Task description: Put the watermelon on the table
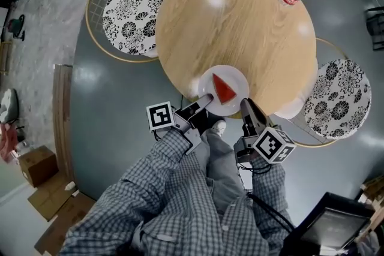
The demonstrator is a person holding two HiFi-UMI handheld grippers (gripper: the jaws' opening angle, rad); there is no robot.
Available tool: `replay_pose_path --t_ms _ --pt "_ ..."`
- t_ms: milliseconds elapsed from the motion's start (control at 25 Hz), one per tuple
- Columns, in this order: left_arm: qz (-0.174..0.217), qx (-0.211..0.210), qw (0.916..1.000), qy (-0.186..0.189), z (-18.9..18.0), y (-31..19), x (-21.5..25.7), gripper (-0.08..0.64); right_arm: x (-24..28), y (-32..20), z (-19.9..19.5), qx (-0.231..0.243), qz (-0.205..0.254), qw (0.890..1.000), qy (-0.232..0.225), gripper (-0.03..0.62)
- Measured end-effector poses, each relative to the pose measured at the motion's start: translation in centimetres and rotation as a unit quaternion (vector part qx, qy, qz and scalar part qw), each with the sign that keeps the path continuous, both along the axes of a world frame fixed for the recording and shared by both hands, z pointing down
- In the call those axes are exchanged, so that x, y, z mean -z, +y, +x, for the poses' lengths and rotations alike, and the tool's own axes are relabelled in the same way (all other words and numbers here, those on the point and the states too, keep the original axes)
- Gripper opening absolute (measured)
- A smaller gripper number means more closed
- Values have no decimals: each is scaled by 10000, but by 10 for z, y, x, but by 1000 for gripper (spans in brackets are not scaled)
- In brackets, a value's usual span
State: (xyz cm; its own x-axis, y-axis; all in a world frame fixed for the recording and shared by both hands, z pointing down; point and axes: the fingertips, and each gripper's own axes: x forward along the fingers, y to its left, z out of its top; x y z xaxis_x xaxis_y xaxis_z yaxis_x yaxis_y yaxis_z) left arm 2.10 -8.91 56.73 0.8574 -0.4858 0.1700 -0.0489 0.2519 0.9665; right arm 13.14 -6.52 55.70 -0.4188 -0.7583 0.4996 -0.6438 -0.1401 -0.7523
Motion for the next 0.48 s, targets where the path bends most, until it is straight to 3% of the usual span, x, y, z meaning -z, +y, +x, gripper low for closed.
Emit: replay_pose_path --t_ms 480 --pt "-104 -168 9990 -388 4 1 -22 32 -24 3 5 57 -344 9991 260 69"
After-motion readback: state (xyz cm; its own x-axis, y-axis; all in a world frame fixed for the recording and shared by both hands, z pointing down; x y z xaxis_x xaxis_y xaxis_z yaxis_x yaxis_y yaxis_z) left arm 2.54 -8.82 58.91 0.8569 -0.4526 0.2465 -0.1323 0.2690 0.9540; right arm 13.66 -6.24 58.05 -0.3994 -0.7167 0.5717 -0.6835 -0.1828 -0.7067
